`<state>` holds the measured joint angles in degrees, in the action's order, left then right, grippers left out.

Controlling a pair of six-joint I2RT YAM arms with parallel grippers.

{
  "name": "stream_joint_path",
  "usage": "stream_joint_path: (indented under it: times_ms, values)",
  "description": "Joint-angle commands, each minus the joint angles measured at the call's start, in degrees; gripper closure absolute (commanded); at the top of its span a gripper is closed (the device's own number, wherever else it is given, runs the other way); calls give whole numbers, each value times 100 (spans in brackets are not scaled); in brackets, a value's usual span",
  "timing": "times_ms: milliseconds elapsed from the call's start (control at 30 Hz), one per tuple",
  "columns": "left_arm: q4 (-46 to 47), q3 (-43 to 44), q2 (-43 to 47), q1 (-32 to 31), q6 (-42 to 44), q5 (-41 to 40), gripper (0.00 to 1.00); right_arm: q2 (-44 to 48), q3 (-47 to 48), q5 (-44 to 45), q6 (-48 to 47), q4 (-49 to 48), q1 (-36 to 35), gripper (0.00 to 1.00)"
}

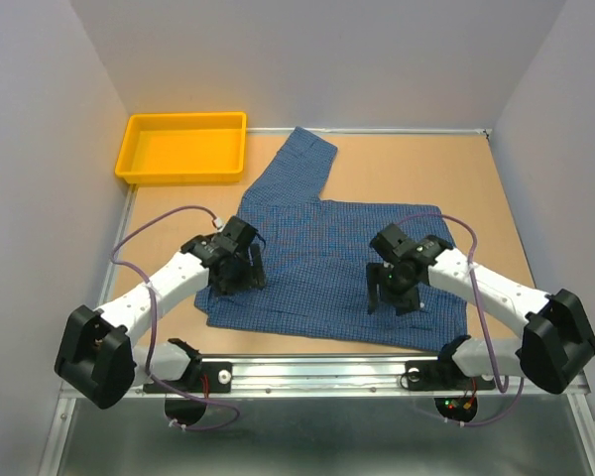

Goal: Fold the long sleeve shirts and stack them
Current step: Fold the shirt

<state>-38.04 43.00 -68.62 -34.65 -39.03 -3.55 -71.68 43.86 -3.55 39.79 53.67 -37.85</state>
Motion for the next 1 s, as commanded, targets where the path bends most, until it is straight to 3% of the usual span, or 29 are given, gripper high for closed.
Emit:
stream_joint_path:
  times_ms: [0, 200, 233, 433, 567, 967]
  values:
    - [-82, 1095, -63, 571, 535, -286, 19, -187, 1753, 1222, -532, 381, 267, 28]
    - [375, 2815, -1257, 1477, 1615, -875, 19, -1056, 3161, 1217, -1771, -109, 2120, 28]
    - [472, 2819, -1424, 1549, 1696, -910, 19, -1154, 3260, 1112, -1825, -207, 2123, 28]
    - [1394, 3811, -2892, 1866, 2283, -849, 22, -1743, 3288, 980, -1800, -1322, 3265, 32]
    - [1493, 4548, -3867, 1997, 2627, -875, 23, -2165, 3138, 567, -1799, -2104, 4169, 43]
    - [2002, 5069, -4800, 2094, 3067, -287, 24, -3370, 3568, 487, -2063, -3064, 4619, 44]
